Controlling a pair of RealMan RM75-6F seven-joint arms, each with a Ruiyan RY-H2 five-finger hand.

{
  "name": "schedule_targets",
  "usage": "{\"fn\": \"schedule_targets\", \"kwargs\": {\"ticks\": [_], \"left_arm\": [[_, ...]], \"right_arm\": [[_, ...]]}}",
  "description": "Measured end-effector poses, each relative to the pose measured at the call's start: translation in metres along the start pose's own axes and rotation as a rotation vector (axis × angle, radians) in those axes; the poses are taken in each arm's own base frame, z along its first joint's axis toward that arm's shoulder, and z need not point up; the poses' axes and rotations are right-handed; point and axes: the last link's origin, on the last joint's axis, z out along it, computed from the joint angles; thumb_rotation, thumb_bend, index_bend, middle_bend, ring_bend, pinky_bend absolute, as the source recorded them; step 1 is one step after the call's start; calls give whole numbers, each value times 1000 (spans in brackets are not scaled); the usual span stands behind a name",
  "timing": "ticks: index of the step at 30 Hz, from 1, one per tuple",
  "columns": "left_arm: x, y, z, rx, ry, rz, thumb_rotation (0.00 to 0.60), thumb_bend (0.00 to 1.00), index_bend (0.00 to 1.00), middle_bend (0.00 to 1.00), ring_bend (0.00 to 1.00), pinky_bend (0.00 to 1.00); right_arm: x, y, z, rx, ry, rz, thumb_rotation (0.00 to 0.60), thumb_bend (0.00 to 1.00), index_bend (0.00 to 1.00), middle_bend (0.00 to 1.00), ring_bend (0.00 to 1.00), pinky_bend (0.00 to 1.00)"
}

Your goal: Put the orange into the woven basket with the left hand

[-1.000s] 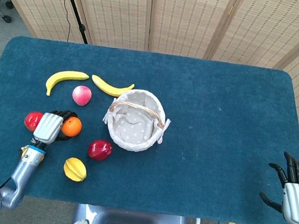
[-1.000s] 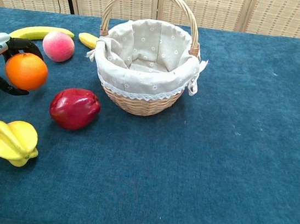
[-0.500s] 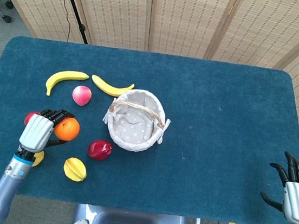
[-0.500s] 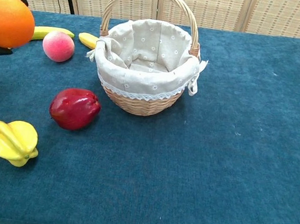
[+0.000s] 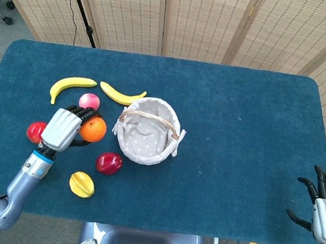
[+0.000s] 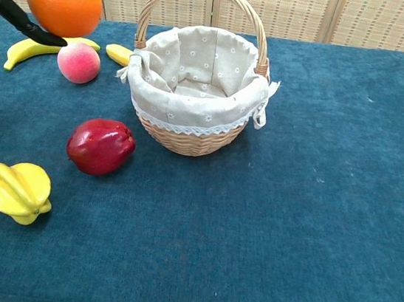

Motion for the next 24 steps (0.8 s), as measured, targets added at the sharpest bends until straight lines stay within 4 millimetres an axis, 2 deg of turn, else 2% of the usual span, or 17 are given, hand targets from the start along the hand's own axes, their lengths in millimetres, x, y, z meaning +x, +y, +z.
{"fn": "schedule_targets", "kwargs": {"ticks": [6,16,24], "left_arm": [[-6,14,24,-32,-18,-29,600,303,693,515,500,482],[-8,34,28,-64,-29,-56,600,304,693,515,501,482],[-18,52,30,-107,-72,-89,600,304,692,515,500,482]], "right_arm": [[2,2,0,-7,6,4,600,0,252,0,0,0],[10,6,-2,-23,49,-3,600,0,253,0,0,0],[15,11,-2,-49,74,3,600,0,253,0,0,0]]}}
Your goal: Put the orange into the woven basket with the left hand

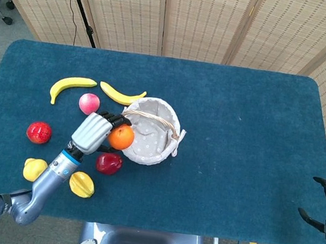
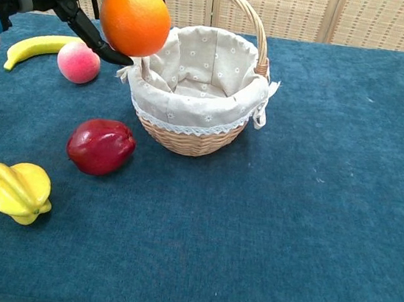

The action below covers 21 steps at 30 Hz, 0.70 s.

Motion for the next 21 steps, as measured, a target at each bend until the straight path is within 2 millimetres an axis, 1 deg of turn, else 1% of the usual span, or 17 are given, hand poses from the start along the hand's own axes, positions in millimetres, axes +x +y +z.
{"fn": "schedule_targets", "kwargs": {"ticks": [3,4,5,6,7,9,11,12,14,18,21], "left_arm": [[-7,6,6,-14,-15,2,600,304,668,504,480,477],[-9,6,7,-17,-18,12,600,304,646,489,463,462],[-11,7,9,-20,-23,24,600,300,599,449,430,423],[-13,7,11,-23,-31,42,600,290,536,388,382,366],[-16,6,12,-24,-41,52,600,274,444,290,306,286],[-20,6,13,-24,-74,65,600,226,227,82,114,122],[-22,5,14,-22,-107,78,600,179,75,6,17,30],[-23,4,14,-20,-125,89,600,153,24,0,0,6],[-23,4,14,-20,-141,104,600,120,0,0,0,0],[-17,7,11,-26,-146,105,600,72,0,0,0,0],[-11,7,7,-29,-136,105,600,61,0,0,0,0]], "right_arm": [[0,-1,-1,3,0,0,600,0,253,0,0,0],[0,0,-1,1,0,2,600,0,253,0,0,0],[0,0,-1,0,0,3,600,0,254,0,0,0],[1,0,-1,0,-1,5,600,0,254,0,0,0],[1,0,-1,1,-3,6,600,0,254,0,0,0],[0,0,-1,4,-6,10,600,0,254,0,0,0],[0,0,-1,7,-10,10,600,0,254,0,0,0],[0,0,-1,8,-10,10,600,0,254,0,0,0],[0,0,-1,7,-11,10,600,0,255,0,0,0],[0,0,-1,8,-14,11,600,0,257,0,0,0],[-1,0,-1,9,-17,9,600,0,258,0,0,0]]}}
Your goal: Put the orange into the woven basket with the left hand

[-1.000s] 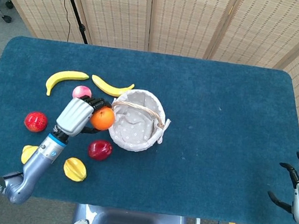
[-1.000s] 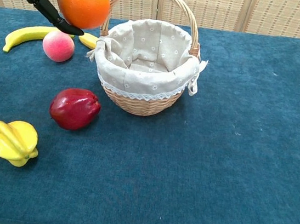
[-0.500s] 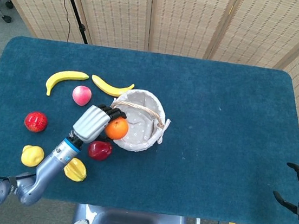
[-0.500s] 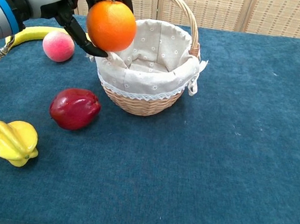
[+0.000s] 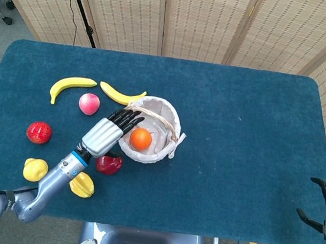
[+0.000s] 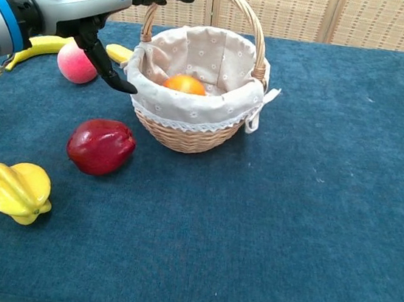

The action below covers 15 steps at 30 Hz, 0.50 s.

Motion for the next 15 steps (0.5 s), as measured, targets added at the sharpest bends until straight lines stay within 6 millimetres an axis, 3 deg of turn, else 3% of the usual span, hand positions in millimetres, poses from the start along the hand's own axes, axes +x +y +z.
{"fn": "schedule_targets", "kwargs": {"ticks": [8,15], "left_arm": [[24,-6,-30,25,54,20,600,60,0,0,0,0],[44,-41,-95,174,92,78,600,60,0,0,0,0]], "right_arm": [[-1,0,0,-3,-5,0,600,0,259,0,0,0],[-3,-1,1,0,-17,8,600,0,259,0,0,0]]}}
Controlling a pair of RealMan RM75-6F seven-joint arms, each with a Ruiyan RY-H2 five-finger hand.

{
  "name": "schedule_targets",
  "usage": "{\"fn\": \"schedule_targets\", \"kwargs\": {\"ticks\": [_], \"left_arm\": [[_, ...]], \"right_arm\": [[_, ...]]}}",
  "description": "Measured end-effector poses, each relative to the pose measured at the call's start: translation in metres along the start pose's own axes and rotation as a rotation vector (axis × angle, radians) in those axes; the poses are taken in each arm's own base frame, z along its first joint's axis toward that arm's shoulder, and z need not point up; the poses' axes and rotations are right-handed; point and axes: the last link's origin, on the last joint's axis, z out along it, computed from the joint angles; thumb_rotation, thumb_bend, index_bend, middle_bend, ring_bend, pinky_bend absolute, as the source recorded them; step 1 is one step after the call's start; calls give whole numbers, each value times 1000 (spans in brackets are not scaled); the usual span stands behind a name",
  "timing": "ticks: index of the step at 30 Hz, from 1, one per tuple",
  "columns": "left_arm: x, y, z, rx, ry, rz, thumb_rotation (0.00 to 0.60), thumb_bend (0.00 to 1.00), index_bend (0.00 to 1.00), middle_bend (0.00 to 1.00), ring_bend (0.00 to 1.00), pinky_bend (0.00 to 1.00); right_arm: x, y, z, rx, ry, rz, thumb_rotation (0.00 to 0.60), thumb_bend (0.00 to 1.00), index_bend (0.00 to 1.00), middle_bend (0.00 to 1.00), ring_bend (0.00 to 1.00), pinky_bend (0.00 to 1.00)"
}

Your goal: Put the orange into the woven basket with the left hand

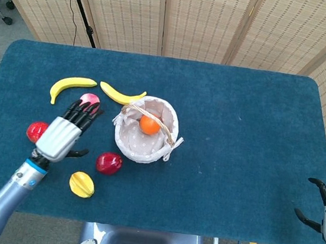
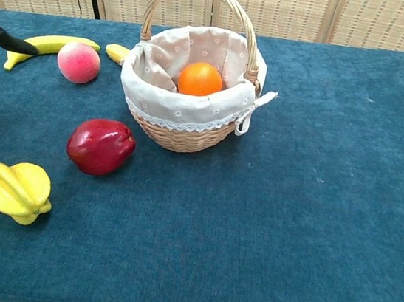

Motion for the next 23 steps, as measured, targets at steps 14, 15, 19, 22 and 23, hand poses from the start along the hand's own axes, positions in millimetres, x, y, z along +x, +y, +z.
{"fn": "schedule_targets", "kwargs": {"ticks": [14,15,19,22,23], "left_arm": [[4,-96,-118,439,45,40,600,60,0,0,0,0],[1,-99,-123,459,46,42,600,60,0,0,0,0],[-10,-104,-134,505,44,50,600,60,0,0,0,0],[-17,-107,-139,522,46,51,600,60,8,0,0,0],[-19,-109,-140,524,49,48,600,60,16,0,0,0]], "right_arm": [[-8,-6,4,14,-27,-17,600,0,258,0,0,0],[-9,-7,4,15,-29,-16,600,0,258,0,0,0],[-12,-8,5,24,-39,-19,600,0,258,0,0,0],[-15,-10,7,30,-47,-24,600,0,259,0,0,0],[-16,-11,7,33,-50,-27,600,0,258,0,0,0]]}}
